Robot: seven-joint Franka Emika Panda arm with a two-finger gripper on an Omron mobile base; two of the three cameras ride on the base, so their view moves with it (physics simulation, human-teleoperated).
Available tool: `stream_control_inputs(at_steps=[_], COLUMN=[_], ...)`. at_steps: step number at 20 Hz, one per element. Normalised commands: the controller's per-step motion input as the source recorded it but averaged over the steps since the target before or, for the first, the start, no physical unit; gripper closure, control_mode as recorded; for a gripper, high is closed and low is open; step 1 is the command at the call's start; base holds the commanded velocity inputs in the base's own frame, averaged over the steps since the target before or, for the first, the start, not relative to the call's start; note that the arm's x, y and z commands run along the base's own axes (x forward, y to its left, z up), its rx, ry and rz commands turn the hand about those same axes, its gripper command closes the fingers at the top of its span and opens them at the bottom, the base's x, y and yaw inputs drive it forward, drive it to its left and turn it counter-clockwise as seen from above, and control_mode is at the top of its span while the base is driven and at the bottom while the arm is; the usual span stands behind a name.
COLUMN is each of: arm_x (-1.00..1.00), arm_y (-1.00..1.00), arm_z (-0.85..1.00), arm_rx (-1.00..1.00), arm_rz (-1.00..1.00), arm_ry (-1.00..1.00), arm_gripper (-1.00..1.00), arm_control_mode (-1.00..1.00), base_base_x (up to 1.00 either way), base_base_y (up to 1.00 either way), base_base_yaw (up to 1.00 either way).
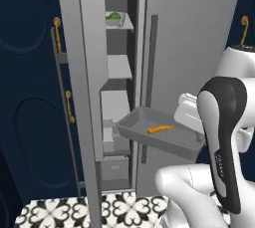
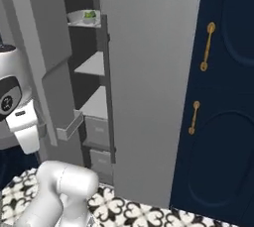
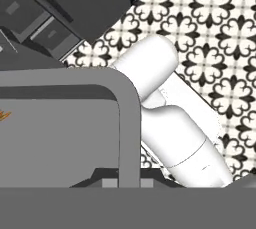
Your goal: Take the meat container that has the shrimp and place it on the second highest rack of the freezer. Then take the vegetable container that has the broccoli and carrot and place it on the highest rack of the freezer.
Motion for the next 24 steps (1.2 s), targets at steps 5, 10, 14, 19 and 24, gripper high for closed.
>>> stream_control_inputs(at_steps=[5, 10, 14, 19, 24], arm_x=[0.00, 0.00, 0.00, 0.00, -0.04], arm_y=[0.00, 0.00, 0.00, 0.00, 0.04], arm_z=[0.00, 0.00, 0.00, 0.00, 0.01], arm_rx=[0.00, 0.00, 0.00, 0.00, 0.03], arm_rz=[0.00, 0.00, 0.00, 0.00, 0.00], arm_ry=[0.00, 0.00, 0.00, 0.00, 0.00], arm_gripper=[1.00, 1.00, 1.00, 1.00, 1.00], arm_control_mode=[1.00, 1.00, 1.00, 1.00, -1.00], base_base_x=[0.68, 0.51, 0.34, 0.51, 0.29], base_base_y=[-0.25, -0.31, -0.05, 0.00, 0.15], base_base_yaw=[-0.14, -0.19, -0.26, -0.29, -0.14])
